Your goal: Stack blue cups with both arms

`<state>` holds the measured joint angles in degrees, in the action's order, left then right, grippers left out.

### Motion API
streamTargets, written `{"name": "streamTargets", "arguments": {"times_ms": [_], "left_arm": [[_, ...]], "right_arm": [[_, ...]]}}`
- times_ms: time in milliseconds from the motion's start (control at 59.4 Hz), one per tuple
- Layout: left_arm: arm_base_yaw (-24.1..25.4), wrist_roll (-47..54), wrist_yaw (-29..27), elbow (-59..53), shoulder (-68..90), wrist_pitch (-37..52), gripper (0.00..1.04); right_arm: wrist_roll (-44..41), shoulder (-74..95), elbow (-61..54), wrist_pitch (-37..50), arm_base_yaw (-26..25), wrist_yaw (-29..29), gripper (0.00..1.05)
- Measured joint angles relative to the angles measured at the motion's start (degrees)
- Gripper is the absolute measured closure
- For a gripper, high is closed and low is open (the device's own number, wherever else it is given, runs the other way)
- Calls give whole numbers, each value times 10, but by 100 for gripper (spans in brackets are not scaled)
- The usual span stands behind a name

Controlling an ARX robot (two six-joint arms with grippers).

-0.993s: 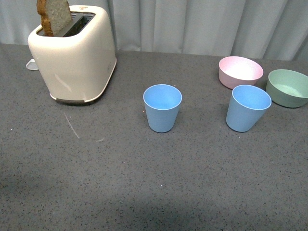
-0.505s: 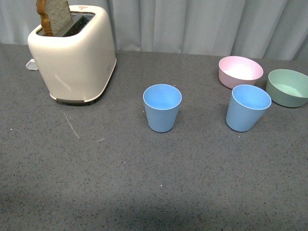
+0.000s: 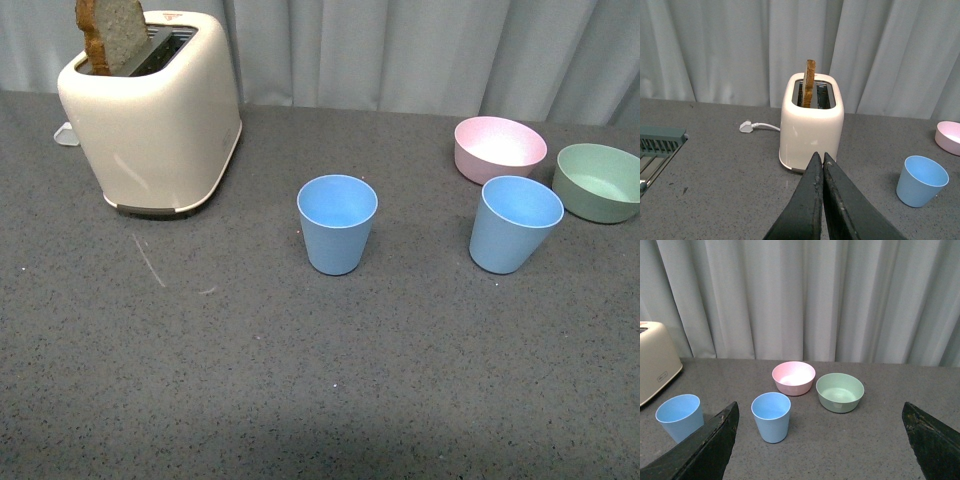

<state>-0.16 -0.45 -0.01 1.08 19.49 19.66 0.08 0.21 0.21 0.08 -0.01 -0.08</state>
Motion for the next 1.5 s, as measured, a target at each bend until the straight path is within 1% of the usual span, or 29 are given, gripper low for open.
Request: {"name": "streamTargets", "arguments": {"times_ms": [505, 572, 606, 808, 892, 909, 959, 976, 993, 1010, 1026, 1043, 1060, 1127, 1195, 1212, 1245, 1296, 1363, 1413, 1430, 1498], "left_arm": [[0, 0, 0, 0, -98, -98, 101], [0, 0, 1, 0, -152, -171, 101], [0, 0, 0, 0, -174, -189, 101], [0, 0, 0, 0, -192, -195, 101], [0, 0, 0, 0, -192, -195, 85], [0, 0, 0, 0, -192, -195, 84], [0, 0, 0, 0, -192, -195, 73], [0, 0, 0, 0, -192, -195, 66], [0, 0, 0, 0, -192, -195, 64], [0, 0, 0, 0, -192, -195, 58], [0, 0, 0, 0, -192, -195, 55], [0, 0, 0, 0, -192, -195, 49], [0, 0, 0, 0, -192, -195, 48], [0, 0, 0, 0, -192, -195, 35], [0, 0, 0, 0, -192, -195, 23], [0, 0, 0, 0, -192, -195, 21], [0, 0, 0, 0, -192, -195, 14], [0, 0, 0, 0, -193, -195, 5], [0, 1, 0, 0, -193, -195, 7], [0, 1, 0, 0, -193, -195, 7], [0, 1, 0, 0, -193, -195, 7], [0, 1, 0, 0, -193, -195, 7]], "right_arm": [[0, 0, 0, 0, 0, 0, 10], [0, 0, 0, 0, 0, 0, 10], [0, 0, 0, 0, 0, 0, 10], [0, 0, 0, 0, 0, 0, 10], [0, 0, 0, 0, 0, 0, 10], [0, 0, 0, 0, 0, 0, 10], [0, 0, 0, 0, 0, 0, 10], [0, 0, 0, 0, 0, 0, 10], [0, 0, 0, 0, 0, 0, 10], [0, 0, 0, 0, 0, 0, 10], [0, 0, 0, 0, 0, 0, 10], [0, 0, 0, 0, 0, 0, 10], [0, 0, 0, 0, 0, 0, 10], [0, 0, 0, 0, 0, 0, 10], [-55, 19, 0, 29, -5, -12, 10], [-69, 26, 1, 34, -5, -13, 10], [-98, 63, 4, 53, -9, -17, 10], [-119, 126, 10, 87, -13, -21, 10], [-126, 220, 23, 143, -18, -23, 10], [-128, 309, 40, 204, -18, -14, 10], [-127, 374, 56, 243, -19, -13, 10], [-112, 502, 99, 298, -20, -8, 10]]}}
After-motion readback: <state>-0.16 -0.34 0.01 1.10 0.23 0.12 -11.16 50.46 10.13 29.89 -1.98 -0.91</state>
